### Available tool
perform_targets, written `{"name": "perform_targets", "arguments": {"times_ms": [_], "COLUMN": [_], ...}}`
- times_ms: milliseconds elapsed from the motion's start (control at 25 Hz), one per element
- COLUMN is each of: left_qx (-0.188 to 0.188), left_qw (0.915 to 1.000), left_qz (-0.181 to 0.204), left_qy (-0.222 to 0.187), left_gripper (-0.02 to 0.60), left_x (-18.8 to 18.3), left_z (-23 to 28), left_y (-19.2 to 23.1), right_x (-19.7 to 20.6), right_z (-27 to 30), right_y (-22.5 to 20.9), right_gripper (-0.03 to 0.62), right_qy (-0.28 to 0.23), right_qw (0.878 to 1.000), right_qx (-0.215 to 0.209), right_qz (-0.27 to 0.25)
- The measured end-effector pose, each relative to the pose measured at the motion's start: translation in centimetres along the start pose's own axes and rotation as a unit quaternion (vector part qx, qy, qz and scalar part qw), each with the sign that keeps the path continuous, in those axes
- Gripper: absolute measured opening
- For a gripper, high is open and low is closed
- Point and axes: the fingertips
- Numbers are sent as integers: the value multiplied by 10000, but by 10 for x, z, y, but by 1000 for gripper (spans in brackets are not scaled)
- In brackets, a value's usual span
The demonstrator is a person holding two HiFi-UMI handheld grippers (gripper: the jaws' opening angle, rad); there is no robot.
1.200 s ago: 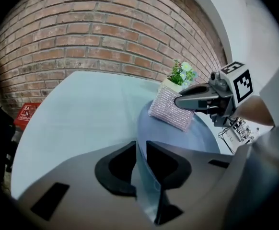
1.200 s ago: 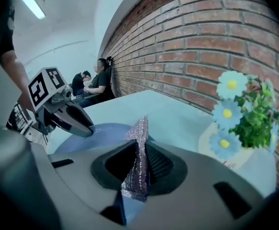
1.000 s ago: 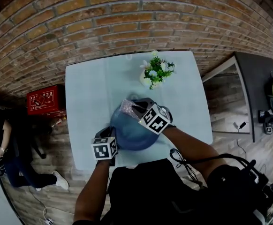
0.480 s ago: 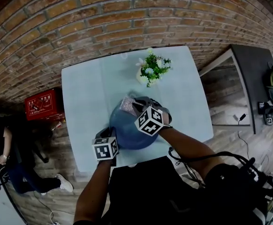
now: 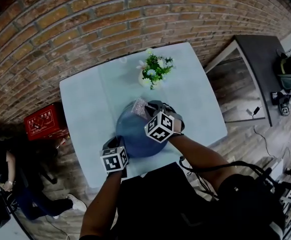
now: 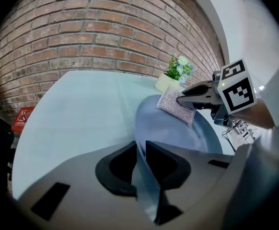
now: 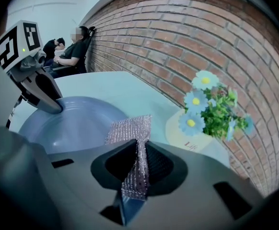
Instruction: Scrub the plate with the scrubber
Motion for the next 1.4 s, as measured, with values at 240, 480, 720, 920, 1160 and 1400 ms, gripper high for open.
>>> {"name": "perform_targets", "arguments": {"times_ms": [240,480,720,920,1160,1400], "left_qx": [27,164,293,428,608,739], "left_qw": [9999,9998,9994,9985,9975,9963], "left_qz": [94,109,161,347,350,429], "left_qy": [27,65,63,76,82,121], "left_gripper": [71,75,81,83,88,95], "left_x": [1,1,0,0,0,0], "left_z": [0,1,2,1,3,3], "left_y": [0,0,-1,-4,-4,-5], "right_x": [19,39,55,63,78,89], "right_z": [-8,-20,-31,-39,-51,-66], "right_y": [-6,-9,-6,-2,8,20], "right_gripper": [69,69,69,69,69,69], "right_qy": [387,678,864,1016,1148,1133], "right_qw": [9984,9927,9864,9802,9657,9497], "right_qx": [345,644,890,1056,1240,1400], "right_qz": [210,762,1076,1330,1973,2561]}}
Point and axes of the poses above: the fingertips, and each gripper's own axes: z forward along the fingers, y to its left, x out of its underside, and after that the axes turned 10 degrees about -z, right-handed
